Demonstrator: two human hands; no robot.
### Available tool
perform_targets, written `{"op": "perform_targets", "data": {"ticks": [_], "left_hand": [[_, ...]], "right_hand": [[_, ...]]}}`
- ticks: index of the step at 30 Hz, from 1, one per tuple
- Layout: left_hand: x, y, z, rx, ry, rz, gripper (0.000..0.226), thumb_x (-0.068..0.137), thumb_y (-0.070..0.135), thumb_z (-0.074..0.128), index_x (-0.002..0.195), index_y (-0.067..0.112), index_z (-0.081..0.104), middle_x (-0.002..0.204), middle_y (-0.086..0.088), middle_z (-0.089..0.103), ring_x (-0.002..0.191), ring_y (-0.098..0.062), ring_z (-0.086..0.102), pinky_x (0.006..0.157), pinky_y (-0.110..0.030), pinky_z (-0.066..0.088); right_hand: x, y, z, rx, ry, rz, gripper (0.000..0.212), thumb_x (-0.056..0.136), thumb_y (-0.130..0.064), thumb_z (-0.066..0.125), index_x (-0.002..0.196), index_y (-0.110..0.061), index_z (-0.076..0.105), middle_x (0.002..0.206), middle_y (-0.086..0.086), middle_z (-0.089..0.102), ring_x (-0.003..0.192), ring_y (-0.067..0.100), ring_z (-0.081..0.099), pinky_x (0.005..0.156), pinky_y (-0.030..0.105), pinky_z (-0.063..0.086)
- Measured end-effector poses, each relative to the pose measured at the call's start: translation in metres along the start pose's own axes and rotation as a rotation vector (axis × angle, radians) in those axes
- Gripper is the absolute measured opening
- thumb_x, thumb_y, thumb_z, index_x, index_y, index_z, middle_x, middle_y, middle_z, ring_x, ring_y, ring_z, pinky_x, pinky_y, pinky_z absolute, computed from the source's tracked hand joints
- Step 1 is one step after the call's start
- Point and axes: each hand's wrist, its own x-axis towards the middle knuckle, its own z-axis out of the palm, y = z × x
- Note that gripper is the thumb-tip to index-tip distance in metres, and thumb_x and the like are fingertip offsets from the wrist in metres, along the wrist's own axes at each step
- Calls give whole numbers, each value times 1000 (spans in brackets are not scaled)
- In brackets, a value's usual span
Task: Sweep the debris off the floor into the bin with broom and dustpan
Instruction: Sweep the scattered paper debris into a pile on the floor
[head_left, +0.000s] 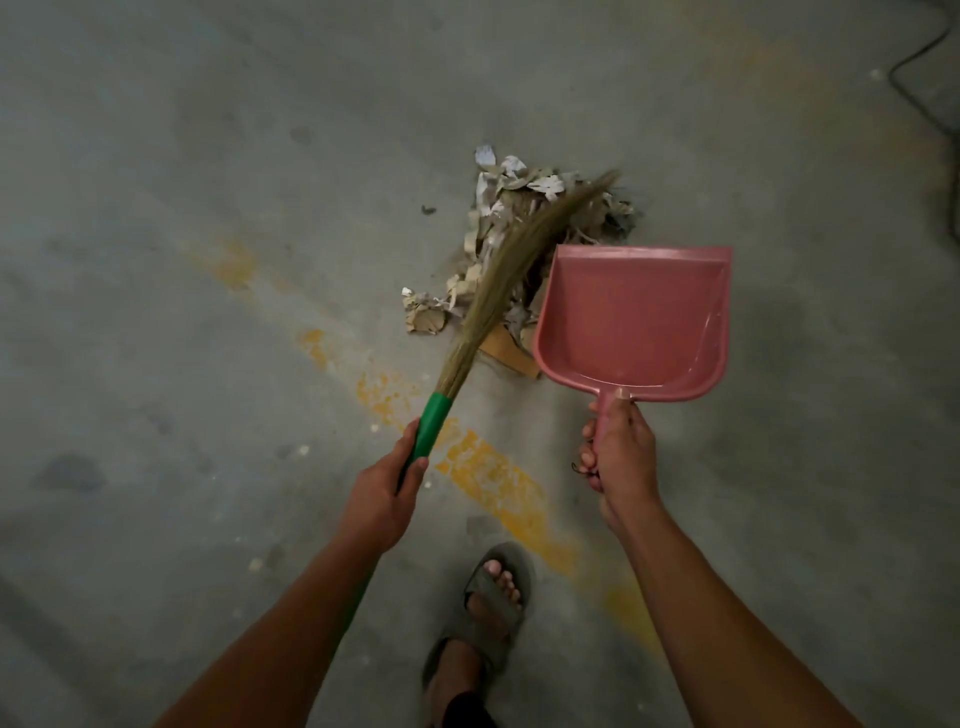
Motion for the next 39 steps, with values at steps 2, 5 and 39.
{"op": "perform_targets", "data": {"ticks": [2,5,39], "left_hand": [[-7,-4,7,-56,48,-31,59,108,35,54,163,37,33,86,0,68,67,-10,62,64,-30,46],[-15,-17,14,-135,128,-84,58,108,49,48,162,51,26,78,-1,68,62,-20,66,62,-42,57],[-62,121,87,180,-18,-94,67,111,40,41,169,21,13,112,-16,65,98,-33,64,85,-50,56]], "right_hand": [[0,2,-5,2,-12,-8,44,111,-55,44,101,-15,61,70,-1,55,43,10,42,36,19,30],[-1,8,-12,-19,-19,-15,42,111,-53,44,100,-16,61,71,0,55,43,9,42,36,19,30],[-49,24,-114,-19,-44,5,43,110,-55,45,101,-16,62,74,1,57,42,9,43,37,20,29]]}}
